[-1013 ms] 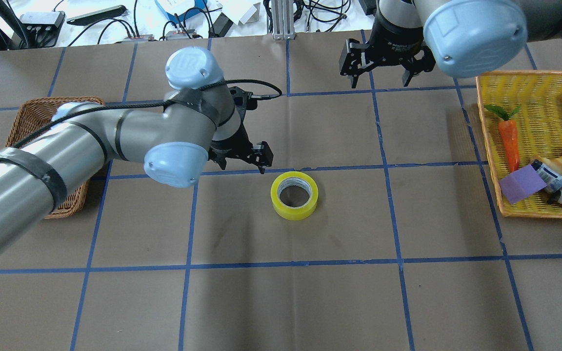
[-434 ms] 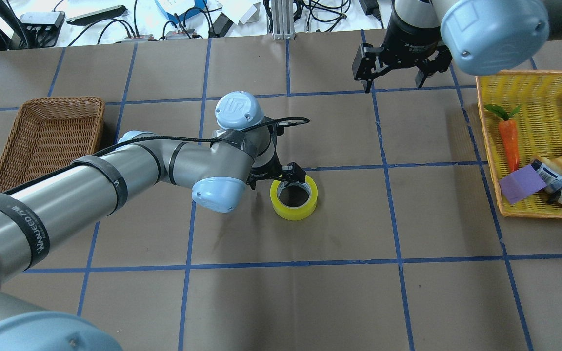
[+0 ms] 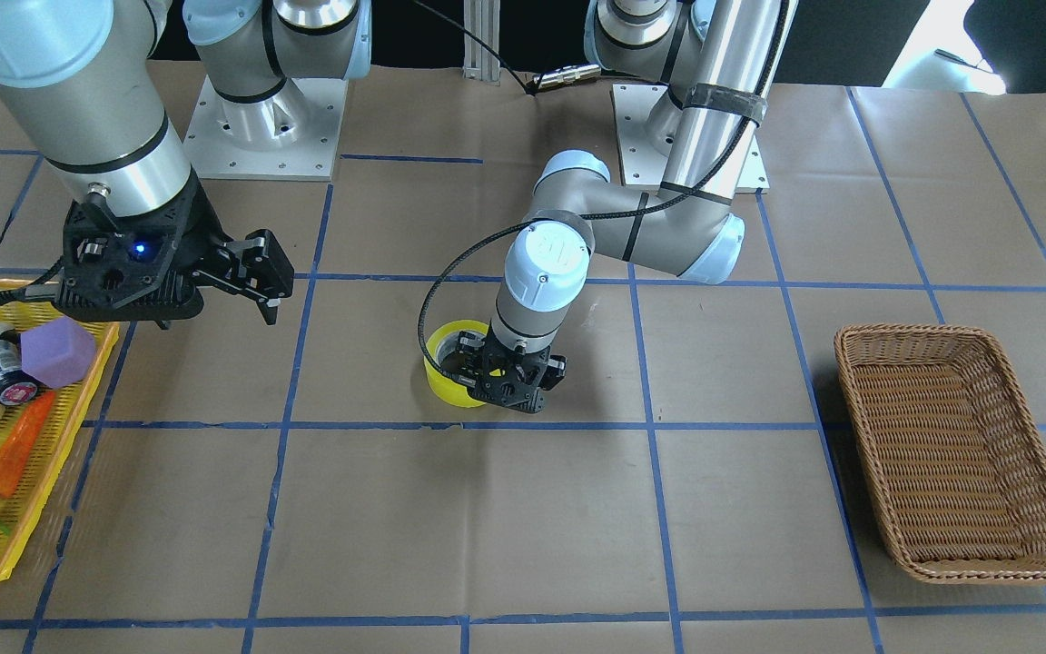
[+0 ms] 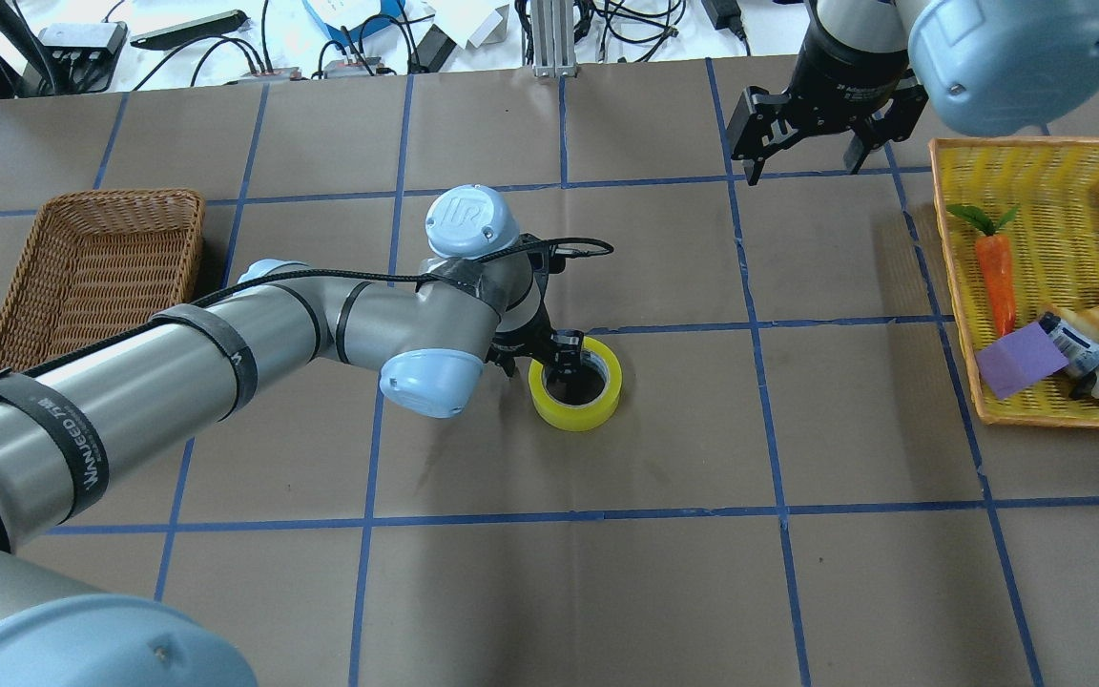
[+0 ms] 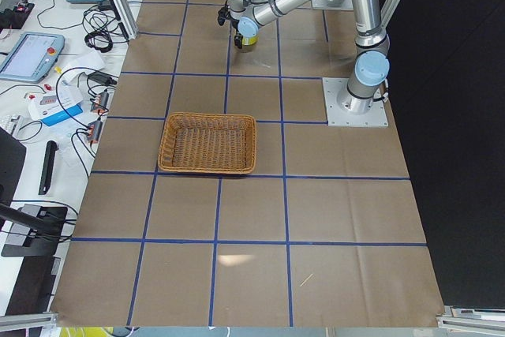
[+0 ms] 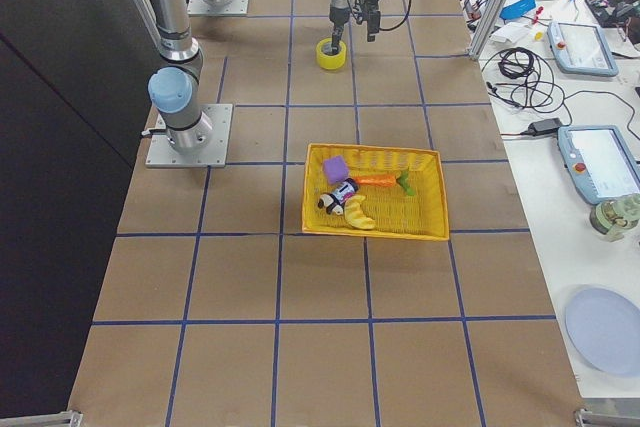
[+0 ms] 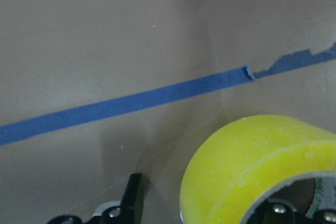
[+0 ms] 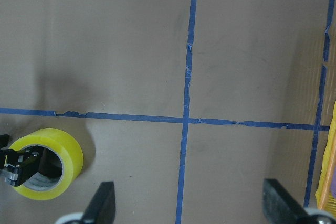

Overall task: Transfer tape with both arms
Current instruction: 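Carry the tape roll with the left gripper and lower it into the wicker basket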

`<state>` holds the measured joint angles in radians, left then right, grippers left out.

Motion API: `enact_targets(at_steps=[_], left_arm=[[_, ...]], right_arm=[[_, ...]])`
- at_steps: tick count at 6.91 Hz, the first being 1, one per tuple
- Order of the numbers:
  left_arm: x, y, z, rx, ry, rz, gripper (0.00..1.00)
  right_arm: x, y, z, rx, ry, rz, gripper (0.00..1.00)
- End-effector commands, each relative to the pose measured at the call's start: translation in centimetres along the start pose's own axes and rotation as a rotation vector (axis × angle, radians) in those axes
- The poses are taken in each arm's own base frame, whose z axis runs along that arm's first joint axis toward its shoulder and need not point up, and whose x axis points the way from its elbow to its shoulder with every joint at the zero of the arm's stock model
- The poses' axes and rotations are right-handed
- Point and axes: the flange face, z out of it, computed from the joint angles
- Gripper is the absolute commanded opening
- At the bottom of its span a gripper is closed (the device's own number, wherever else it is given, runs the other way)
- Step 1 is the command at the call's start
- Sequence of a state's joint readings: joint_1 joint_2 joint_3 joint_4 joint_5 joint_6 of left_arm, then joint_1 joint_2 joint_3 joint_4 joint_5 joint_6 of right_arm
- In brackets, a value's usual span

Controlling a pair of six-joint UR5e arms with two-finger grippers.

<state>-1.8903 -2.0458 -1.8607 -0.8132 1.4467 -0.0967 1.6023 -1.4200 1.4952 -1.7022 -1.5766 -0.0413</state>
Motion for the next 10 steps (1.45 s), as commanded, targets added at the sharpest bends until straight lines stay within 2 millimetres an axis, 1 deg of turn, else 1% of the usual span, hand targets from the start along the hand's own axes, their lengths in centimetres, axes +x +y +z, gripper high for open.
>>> enact_targets(at_steps=[1,2,3,4,5,6,7,8,9,10], left_arm=[[0.0,0.0,-0.6,0.011,-0.005,0.016,0.06],[0.0,-0.1,-1.2,0.021,-0.004,0.018,0.00],[-0.4,-0.5,-2.5,0.046,-0.007,0.013,0.00],[-2.4,-1.2,-4.6,0.076,-0.008,-0.021,0.00],[-7.1,-1.6,-9.9,0.142,-0.005,-0.103,0.00],[-14.5,-1.9,-14.3,0.191,-0.019,-0.155,0.01],[-21.6,-1.6,-17.1,0.206,-0.042,-0.144,0.01],[-29.0,-1.3,-18.7,0.198,-0.065,-0.112,0.01],[-37.0,-0.2,-19.8,0.161,-0.111,-0.032,0.01],[-44.0,1.4,-20.4,0.072,-0.218,0.107,0.01]], right_arm=[[-0.6,0.2,-0.2,0.004,0.000,-0.008,1.00],[-0.7,0.2,-0.2,0.004,-0.002,-0.008,1.00],[-0.6,0.2,-0.2,0.004,0.000,-0.008,1.00],[-0.7,0.2,-0.2,0.004,-0.002,-0.008,1.00],[-0.7,0.2,-0.2,0.005,-0.002,-0.008,1.00],[-0.7,0.2,-0.3,0.008,-0.002,-0.008,1.00],[-0.7,0.2,-0.2,0.005,-0.002,-0.010,1.00],[-0.7,0.2,-0.2,0.005,-0.002,-0.010,1.00],[-0.7,0.2,-0.2,0.004,-0.002,-0.010,1.00],[-0.7,0.2,-0.2,0.004,-0.002,-0.010,1.00]])
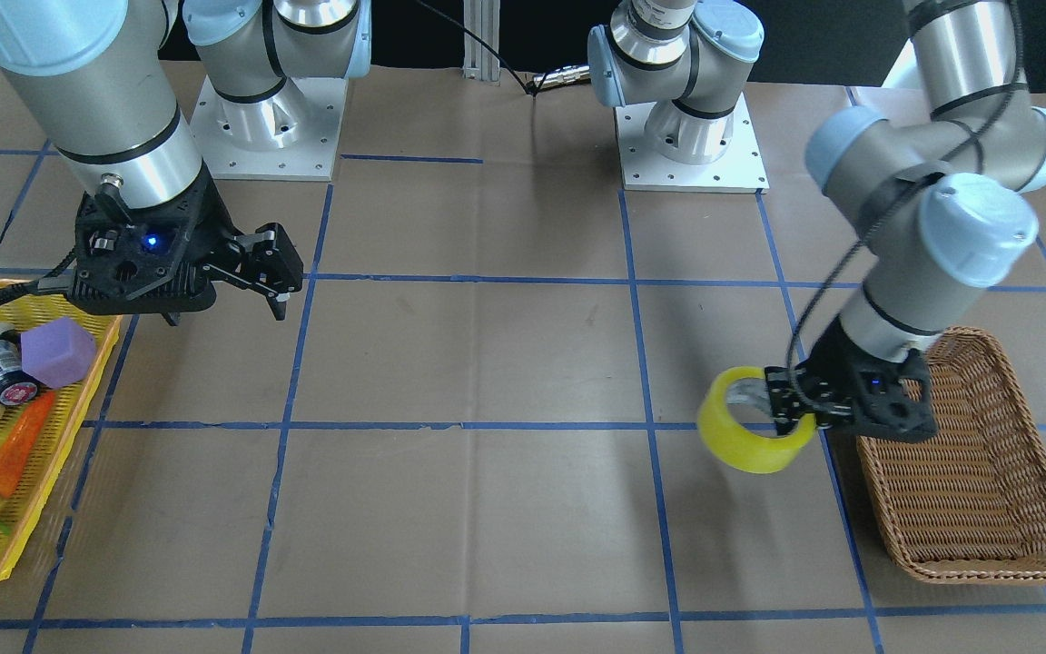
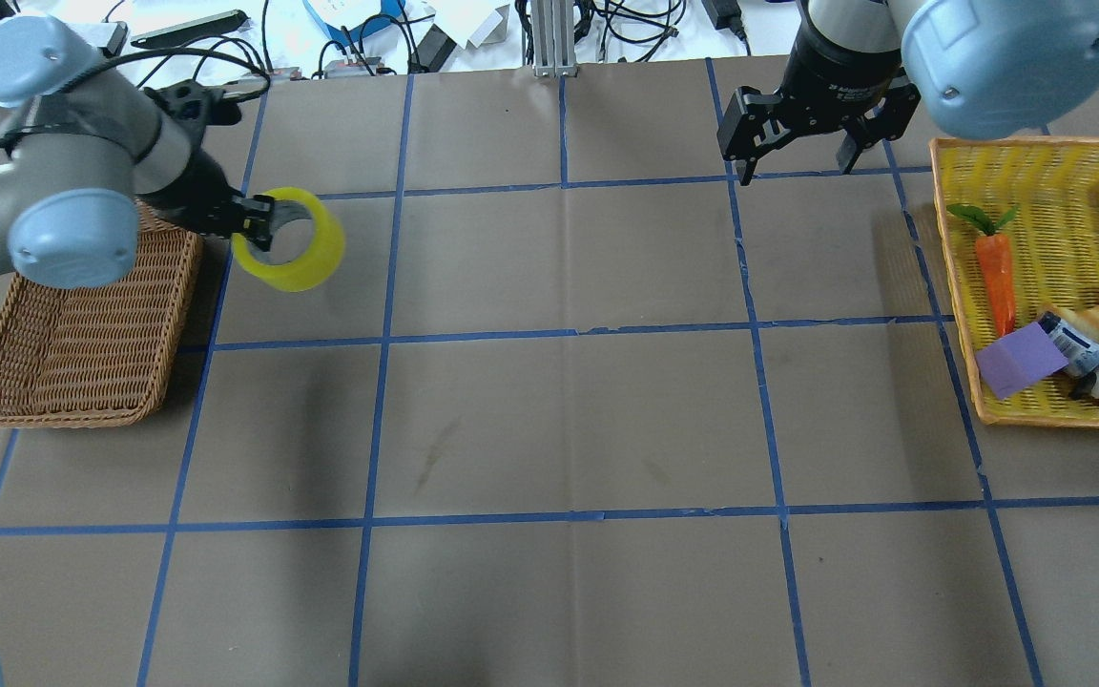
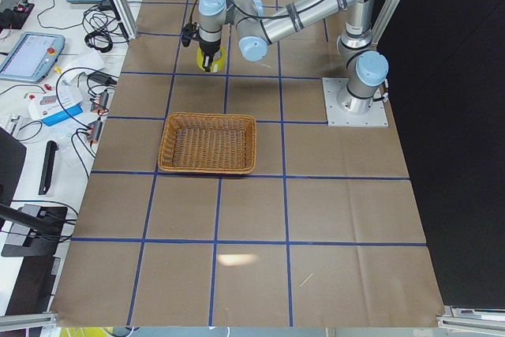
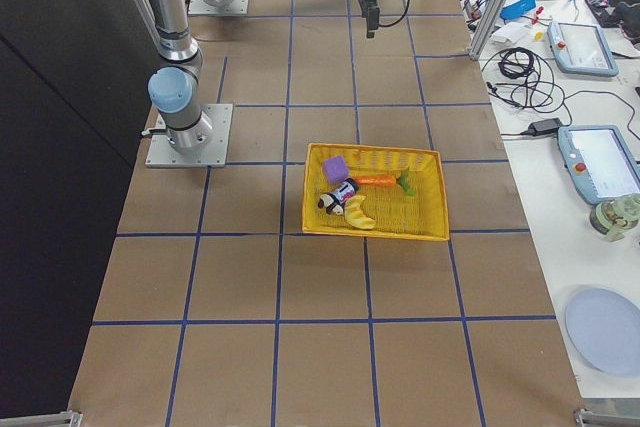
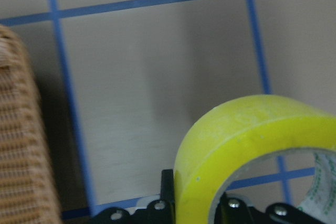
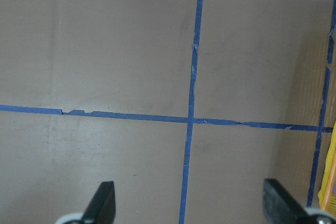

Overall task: Transfer tape with both arms
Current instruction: 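Carry the tape roll with the left gripper and lower it into the wicker basket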

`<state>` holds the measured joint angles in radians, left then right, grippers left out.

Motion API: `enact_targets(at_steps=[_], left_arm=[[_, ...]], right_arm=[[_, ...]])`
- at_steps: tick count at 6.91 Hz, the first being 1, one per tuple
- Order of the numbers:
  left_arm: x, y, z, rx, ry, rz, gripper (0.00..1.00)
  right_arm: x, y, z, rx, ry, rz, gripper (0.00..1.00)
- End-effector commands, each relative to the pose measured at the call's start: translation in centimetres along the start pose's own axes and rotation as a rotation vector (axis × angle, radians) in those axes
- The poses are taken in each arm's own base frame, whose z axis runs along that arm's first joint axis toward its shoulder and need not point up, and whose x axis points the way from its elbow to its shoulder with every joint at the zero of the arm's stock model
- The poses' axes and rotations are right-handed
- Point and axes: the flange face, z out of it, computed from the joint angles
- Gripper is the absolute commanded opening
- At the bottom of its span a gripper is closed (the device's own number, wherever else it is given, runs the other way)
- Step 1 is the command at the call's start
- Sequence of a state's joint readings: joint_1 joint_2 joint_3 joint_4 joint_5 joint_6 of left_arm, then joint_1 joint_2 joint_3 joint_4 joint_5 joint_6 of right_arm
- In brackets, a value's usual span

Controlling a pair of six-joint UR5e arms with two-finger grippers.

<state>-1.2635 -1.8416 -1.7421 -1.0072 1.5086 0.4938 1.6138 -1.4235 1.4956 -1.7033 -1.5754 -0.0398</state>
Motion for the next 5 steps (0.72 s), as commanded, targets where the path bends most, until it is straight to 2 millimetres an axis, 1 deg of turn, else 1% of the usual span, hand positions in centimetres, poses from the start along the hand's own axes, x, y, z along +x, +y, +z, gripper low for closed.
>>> enact_targets(at_steps=[1,2,3,4,5], left_arm=[[-13.6,2.0,1.6,-0.106,-0.093,0.209,0.02],[-17.4,1.4,3.7,-0.090,-0.117,0.178,0.02],[-20.4,1.3,5.5,-0.091,-0.121,0.149,0.09],[-21.6,1.2,8.1,-0.098,-0.130,0.141,0.66],[-21.8,1.1,8.3,-0.093,-0.138,0.137,1.00]], right_arm=[[0.0,0.0,0.1,-0.002,0.000,-0.002,1.00],[0.0,0.1,0.2,-0.005,0.000,-0.002,1.00],[0.0,0.1,0.2,-0.005,0.000,-0.003,1.00],[0.0,0.1,0.4,-0.008,0.000,-0.003,1.00],[0.0,0.1,0.4,-0.008,0.000,-0.005,1.00]])
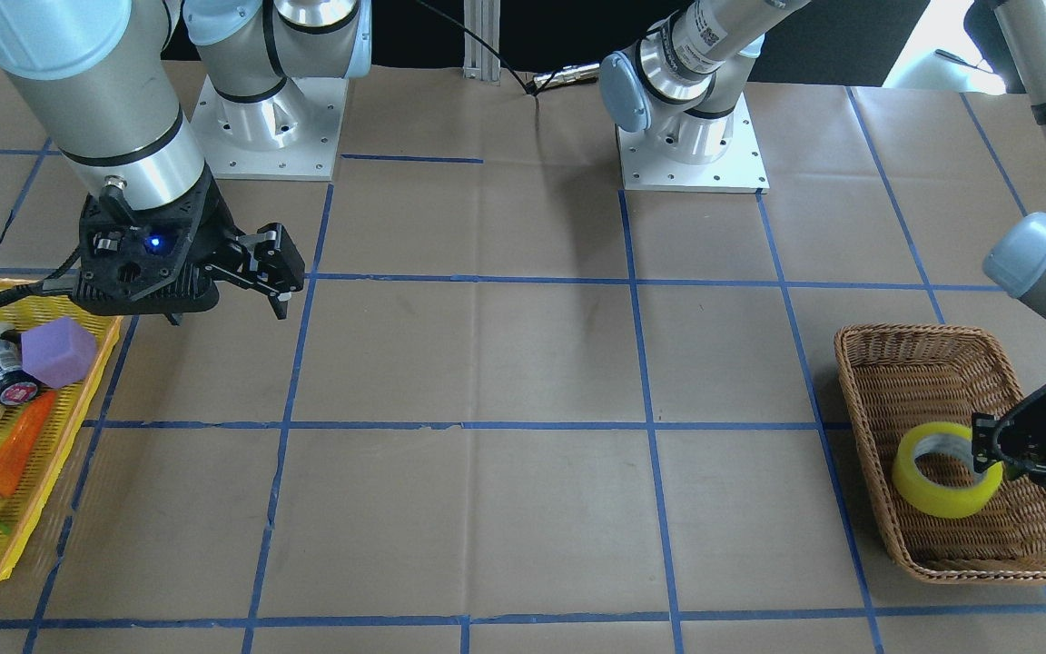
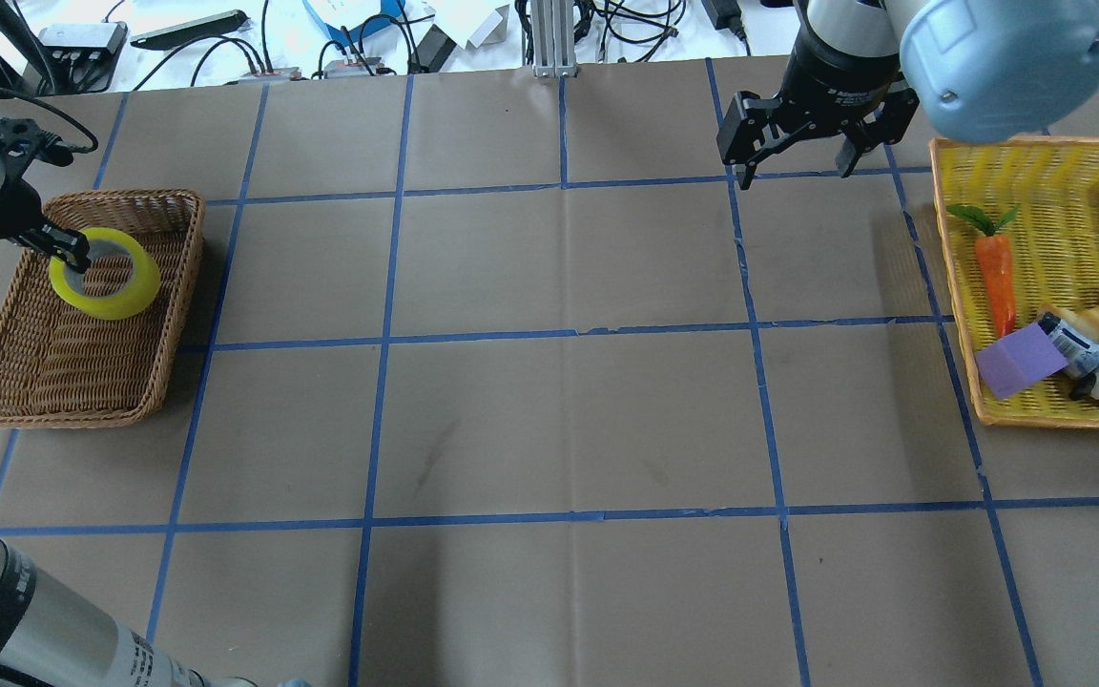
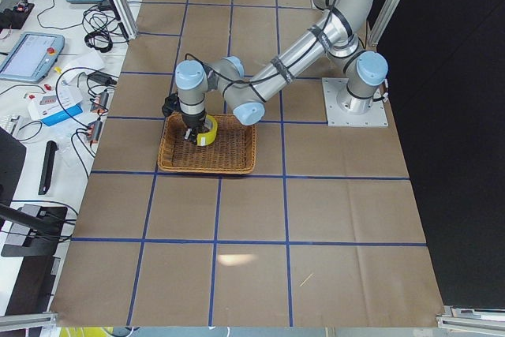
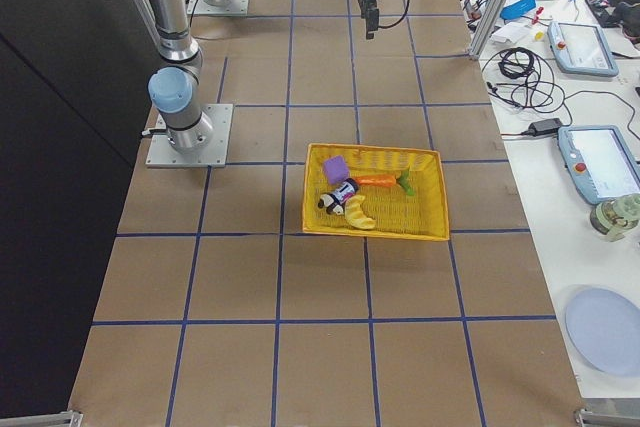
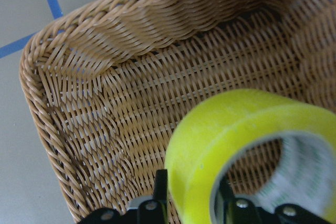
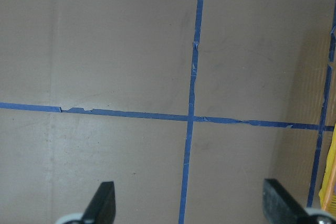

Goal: Transfer tape with both arms

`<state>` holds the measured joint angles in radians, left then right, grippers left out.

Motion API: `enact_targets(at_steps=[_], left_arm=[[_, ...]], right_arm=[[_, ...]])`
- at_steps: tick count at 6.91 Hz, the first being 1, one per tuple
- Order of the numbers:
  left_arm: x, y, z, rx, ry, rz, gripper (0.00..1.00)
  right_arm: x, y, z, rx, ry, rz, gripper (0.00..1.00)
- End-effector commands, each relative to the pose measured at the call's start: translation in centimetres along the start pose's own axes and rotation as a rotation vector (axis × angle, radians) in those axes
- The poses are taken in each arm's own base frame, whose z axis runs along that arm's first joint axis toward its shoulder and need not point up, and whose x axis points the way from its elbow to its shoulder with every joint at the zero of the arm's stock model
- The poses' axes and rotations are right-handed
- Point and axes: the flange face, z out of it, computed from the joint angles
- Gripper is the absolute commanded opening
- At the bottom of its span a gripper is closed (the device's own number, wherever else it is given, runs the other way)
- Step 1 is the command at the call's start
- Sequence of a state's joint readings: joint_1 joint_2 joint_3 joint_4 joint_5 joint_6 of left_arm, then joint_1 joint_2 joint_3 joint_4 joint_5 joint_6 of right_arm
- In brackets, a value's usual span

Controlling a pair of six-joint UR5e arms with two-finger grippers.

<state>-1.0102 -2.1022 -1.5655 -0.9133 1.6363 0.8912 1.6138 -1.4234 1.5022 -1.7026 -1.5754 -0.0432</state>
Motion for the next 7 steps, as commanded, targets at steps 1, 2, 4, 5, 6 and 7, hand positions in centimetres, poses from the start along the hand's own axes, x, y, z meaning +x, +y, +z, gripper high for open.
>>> enact_targets(at_steps=[1,2,4,5,6,7], left_arm=[[-0.2,-0.2,-0.3,-0.002,-0.001,-0.018,1.00],[2.6,-0.7,-3.4,-0.029,0.049,-0.001,1.00],[13.2,-2.9,-13.4,-0.064,0.114,-0.020,1.00],[18.3,-3.9,-17.5,-0.049,0.098,-0.119,1.00],[24.7,-5.3,-21.0,-0.027,0.085,-0.175,1.00],[32.1,-5.3,-24.2,-0.043,0.092,-0.265,1.00]], right_arm=[[0.0,0.0,0.1,-0.002,0.000,-0.001,1.00],[0.1,0.0,0.1,-0.002,0.000,-0.001,1.00],[0.1,0.0,0.0,0.001,0.000,0.003,1.00],[0.0,0.0,0.0,0.001,0.000,0.002,1.00],[0.0,0.0,0.0,0.001,0.000,0.002,1.00],[0.0,0.0,0.0,0.001,0.000,0.002,1.00]])
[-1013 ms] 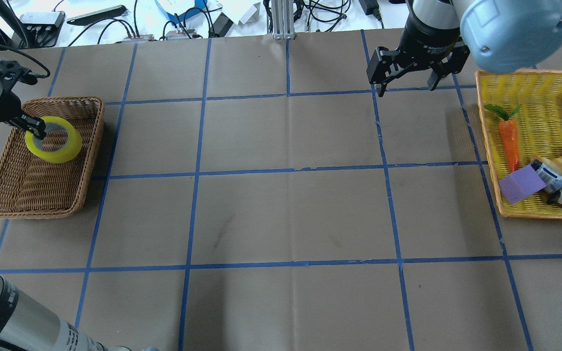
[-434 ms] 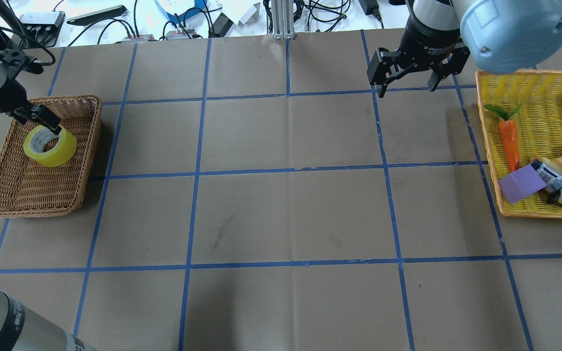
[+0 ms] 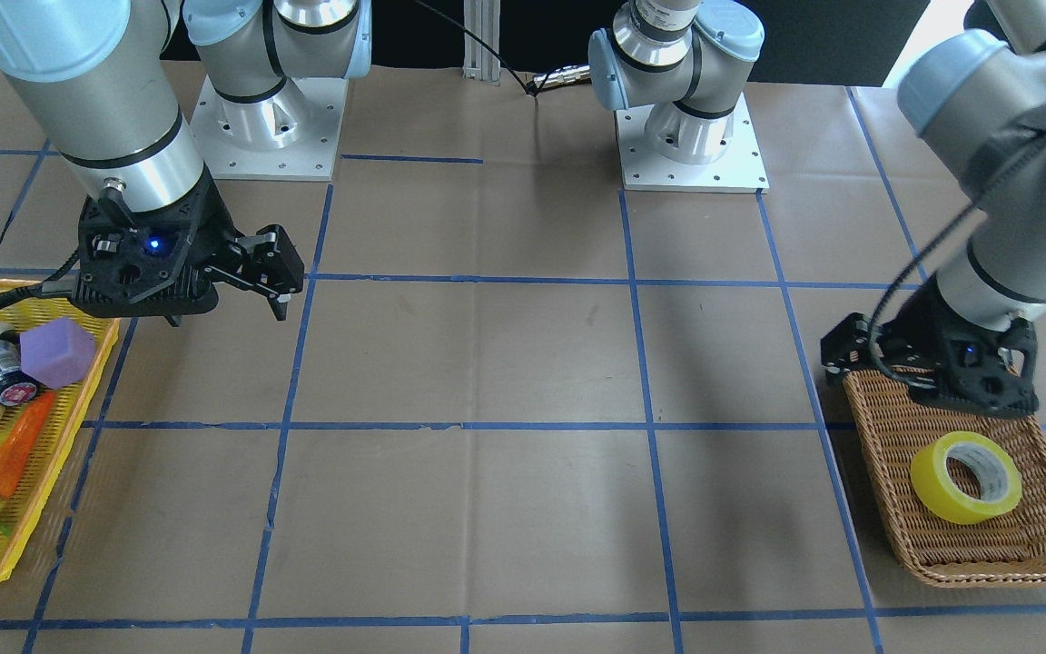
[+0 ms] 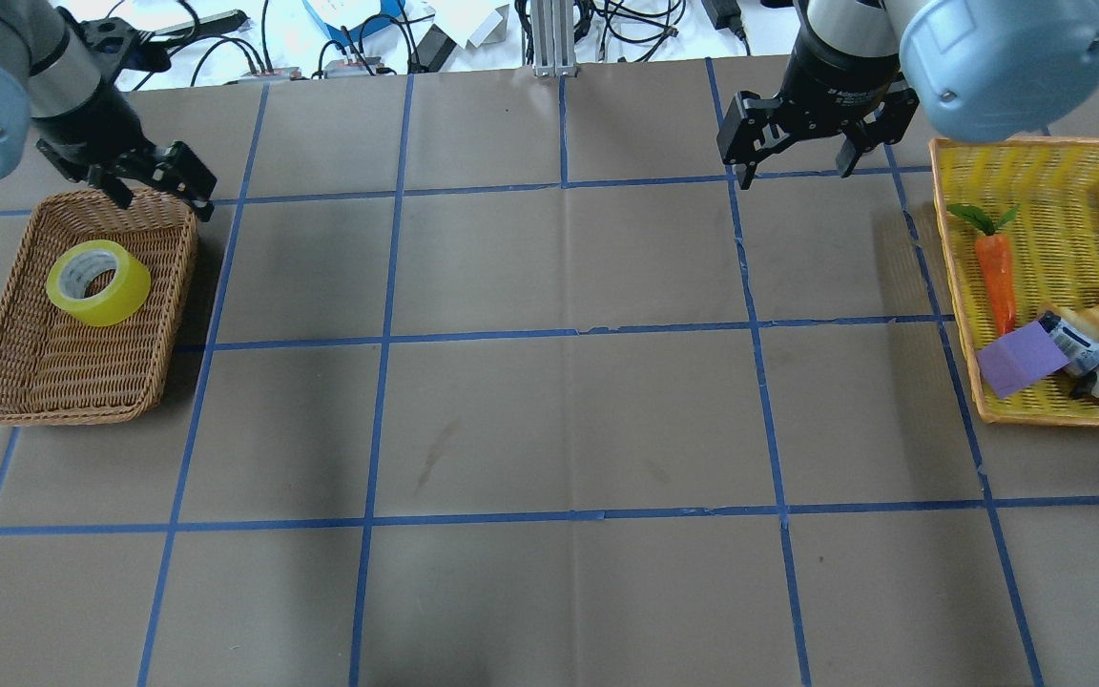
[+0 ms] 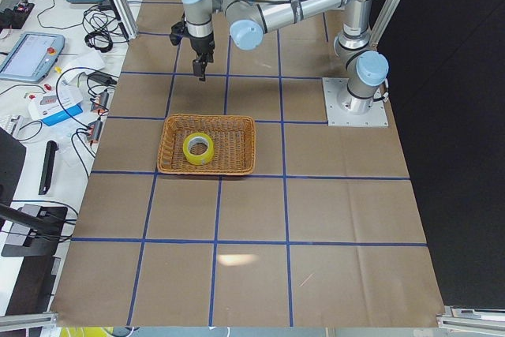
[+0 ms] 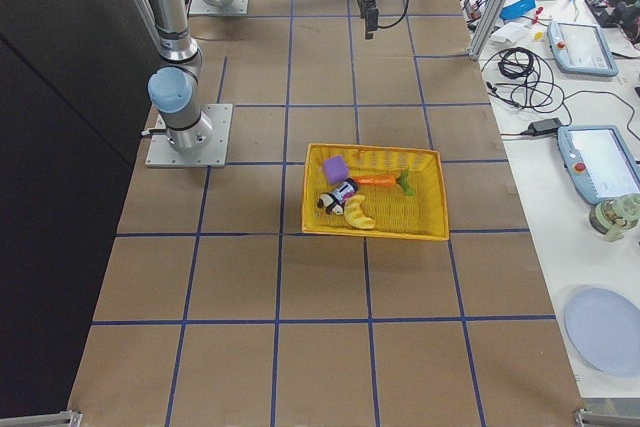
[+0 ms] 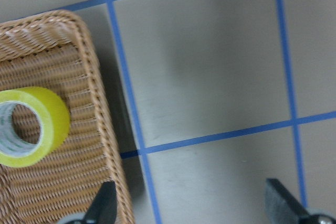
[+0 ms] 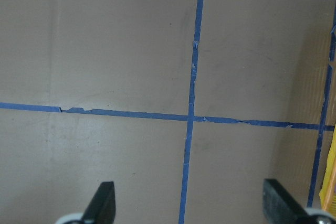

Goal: Transfer tape with both arms

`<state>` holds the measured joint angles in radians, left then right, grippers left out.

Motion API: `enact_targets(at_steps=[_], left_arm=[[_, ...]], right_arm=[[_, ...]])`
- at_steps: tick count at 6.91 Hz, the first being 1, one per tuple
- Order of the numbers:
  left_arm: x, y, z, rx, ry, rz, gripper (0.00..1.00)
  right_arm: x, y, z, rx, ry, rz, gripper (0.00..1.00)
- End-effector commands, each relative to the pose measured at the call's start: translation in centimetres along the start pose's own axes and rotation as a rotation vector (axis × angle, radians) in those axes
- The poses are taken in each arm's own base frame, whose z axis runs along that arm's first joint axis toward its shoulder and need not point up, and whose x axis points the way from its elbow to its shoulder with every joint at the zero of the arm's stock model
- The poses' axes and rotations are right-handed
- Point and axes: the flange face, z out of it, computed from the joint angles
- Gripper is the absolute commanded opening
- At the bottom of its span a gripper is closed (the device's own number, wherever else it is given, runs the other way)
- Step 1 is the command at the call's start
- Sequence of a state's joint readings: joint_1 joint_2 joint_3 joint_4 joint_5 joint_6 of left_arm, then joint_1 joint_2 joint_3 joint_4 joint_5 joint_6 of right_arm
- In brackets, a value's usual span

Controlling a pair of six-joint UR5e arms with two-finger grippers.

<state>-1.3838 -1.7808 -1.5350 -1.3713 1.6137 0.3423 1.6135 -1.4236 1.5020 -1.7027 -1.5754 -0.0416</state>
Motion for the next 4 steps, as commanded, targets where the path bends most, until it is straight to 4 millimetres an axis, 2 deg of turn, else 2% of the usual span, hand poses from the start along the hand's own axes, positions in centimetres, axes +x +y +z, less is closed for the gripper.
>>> enact_targets(at_steps=[1,2,3,4], left_arm=[[14.0,3.8,-5.4,-0.011,0.008,-0.125,1.00],[17.1,4.9,-5.2,-0.033,0.007,-0.114,1.00],[17.9,6.2,-6.5,-0.015,0.005,-0.099,1.00],[17.9,6.0,-6.6,-0.017,0.005,-0.099,1.00]], right_arm=[[0.0,0.0,0.1,-0.001,0.000,-0.002,1.00],[0.0,0.1,0.2,-0.006,0.000,-0.002,1.00],[0.0,0.1,0.2,-0.004,0.000,-0.003,1.00],[0.0,0.1,0.2,-0.004,0.000,-0.003,1.00]])
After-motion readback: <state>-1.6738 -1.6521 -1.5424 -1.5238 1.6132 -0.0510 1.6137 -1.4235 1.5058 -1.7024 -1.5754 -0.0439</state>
